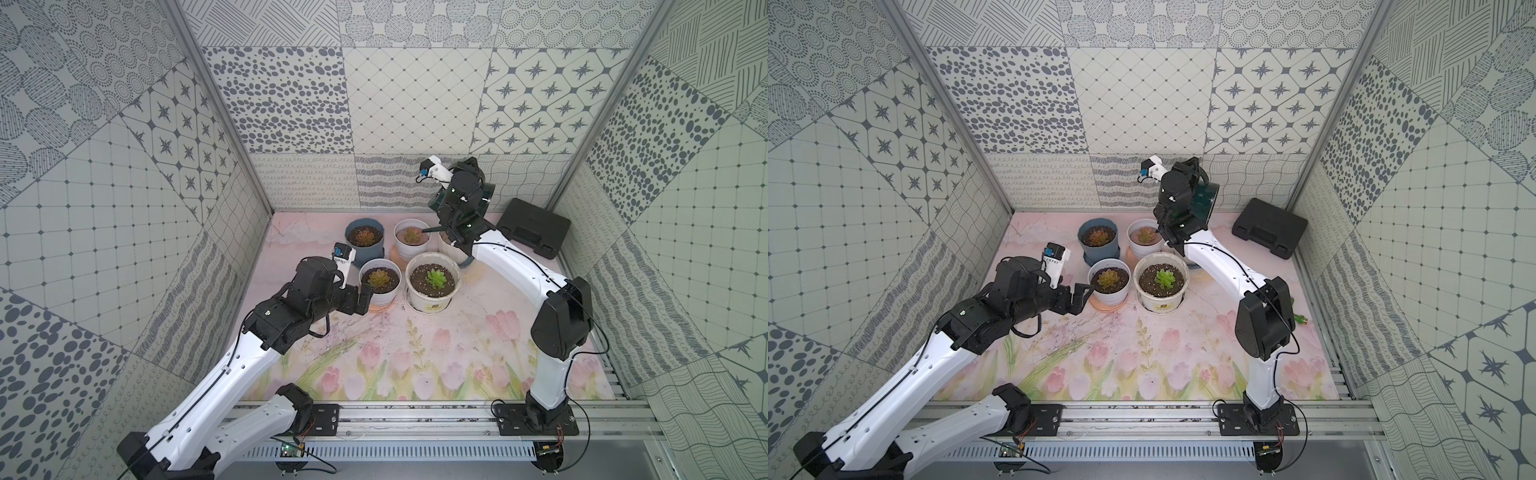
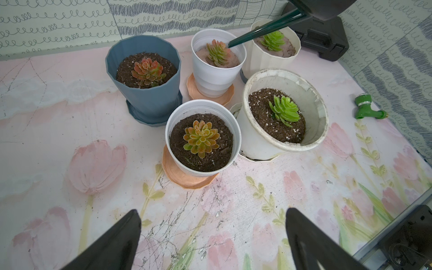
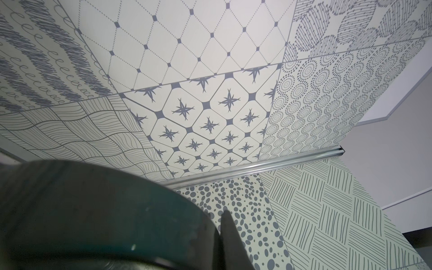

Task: Water the succulent around the soil edge
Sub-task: Water the soil of the potted plant with water.

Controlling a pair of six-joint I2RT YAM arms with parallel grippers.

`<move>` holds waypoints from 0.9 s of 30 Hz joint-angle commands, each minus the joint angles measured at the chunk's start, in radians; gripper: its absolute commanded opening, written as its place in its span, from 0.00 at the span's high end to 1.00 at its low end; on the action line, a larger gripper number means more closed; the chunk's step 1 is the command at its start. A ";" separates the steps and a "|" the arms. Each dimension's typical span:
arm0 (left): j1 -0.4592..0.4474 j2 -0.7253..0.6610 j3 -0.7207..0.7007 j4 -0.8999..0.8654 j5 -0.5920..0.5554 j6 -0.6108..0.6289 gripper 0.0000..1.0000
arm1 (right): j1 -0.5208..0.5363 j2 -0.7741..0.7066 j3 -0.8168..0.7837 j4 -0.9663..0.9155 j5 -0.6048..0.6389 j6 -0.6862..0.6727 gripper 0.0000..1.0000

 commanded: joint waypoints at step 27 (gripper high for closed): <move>0.027 -0.020 -0.005 0.036 0.037 -0.010 0.01 | 0.105 -0.095 -0.060 0.106 -0.037 -0.119 1.00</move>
